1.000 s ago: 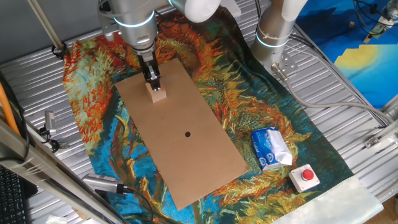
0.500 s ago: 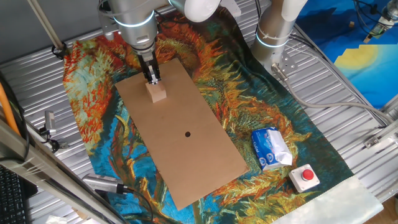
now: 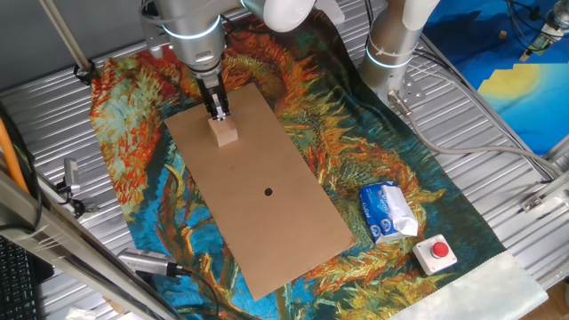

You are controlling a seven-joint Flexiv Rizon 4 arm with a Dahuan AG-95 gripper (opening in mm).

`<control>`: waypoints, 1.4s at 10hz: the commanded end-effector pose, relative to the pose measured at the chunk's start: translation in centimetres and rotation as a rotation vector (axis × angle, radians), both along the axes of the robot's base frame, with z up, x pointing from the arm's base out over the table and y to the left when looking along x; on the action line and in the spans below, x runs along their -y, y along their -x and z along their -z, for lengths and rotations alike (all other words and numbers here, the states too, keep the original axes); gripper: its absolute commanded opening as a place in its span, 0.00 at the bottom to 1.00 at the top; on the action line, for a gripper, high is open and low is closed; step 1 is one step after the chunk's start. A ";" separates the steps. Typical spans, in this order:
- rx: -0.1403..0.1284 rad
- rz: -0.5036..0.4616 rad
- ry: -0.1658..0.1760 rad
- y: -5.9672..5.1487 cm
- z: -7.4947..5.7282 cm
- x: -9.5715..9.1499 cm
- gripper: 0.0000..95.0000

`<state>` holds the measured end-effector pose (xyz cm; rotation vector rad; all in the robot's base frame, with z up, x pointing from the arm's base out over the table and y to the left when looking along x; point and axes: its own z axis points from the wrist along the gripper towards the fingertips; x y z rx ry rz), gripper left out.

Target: Hold a small block with the gripper and sweep it from left to right on the table

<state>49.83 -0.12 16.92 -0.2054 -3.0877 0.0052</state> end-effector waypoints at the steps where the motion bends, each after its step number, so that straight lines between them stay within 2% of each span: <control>1: -0.038 0.002 -0.004 0.1 -0.3 0.4 0.00; 3: -0.039 0.005 -0.001 0.7 -0.3 1.5 0.00; 6: -0.021 -0.021 -0.005 2.4 1.1 4.0 0.00; 12: -0.013 -0.005 -0.008 2.4 4.1 4.4 0.00; 14: -0.010 -0.011 -0.012 2.5 4.6 5.0 0.00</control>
